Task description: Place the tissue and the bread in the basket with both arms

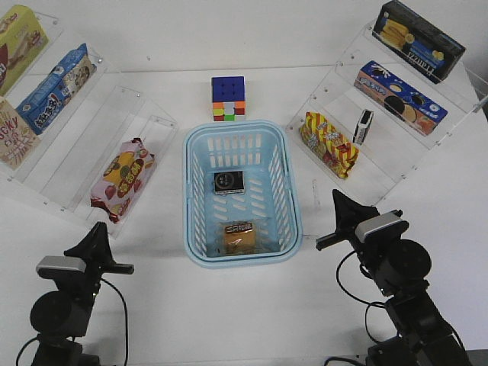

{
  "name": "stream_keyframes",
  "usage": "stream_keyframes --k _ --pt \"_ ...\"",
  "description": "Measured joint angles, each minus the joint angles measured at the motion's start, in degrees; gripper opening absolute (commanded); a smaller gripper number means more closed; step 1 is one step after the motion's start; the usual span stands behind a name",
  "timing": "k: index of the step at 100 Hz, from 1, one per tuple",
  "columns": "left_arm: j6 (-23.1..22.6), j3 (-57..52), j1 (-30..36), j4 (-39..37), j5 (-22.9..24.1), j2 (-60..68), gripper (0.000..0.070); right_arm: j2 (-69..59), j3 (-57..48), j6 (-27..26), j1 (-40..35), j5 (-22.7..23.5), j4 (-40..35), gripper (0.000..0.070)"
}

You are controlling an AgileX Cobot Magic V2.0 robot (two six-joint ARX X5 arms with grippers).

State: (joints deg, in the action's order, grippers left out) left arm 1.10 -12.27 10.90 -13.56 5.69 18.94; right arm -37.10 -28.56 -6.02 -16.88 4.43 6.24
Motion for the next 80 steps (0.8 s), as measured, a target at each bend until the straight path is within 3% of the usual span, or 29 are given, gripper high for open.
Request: stream_keyframes --k 14,29,52,80 --pt "0.59 8.13 -3.50 2.49 -0.28 -10.32 0.0001 0.00 0.00 0.00 0.00 0.00 -0.02 0.0000" --pt "1.20 10.27 -6.56 9.46 -4.96 -18.40 0.0001 0.00 0.00 0.00 0.00 0.00 -0.02 0.0000" --pt "1.31 10.32 -8.52 14.21 -7.41 -18.62 0.0001 0.04 0.00 0.00 0.00 0.00 0.04 0.0000" --pt "1.25 10.32 -8.52 14.21 -7.41 -18.62 0.0001 0.07 0.00 0.00 0.00 0.00 0.02 0.0000"
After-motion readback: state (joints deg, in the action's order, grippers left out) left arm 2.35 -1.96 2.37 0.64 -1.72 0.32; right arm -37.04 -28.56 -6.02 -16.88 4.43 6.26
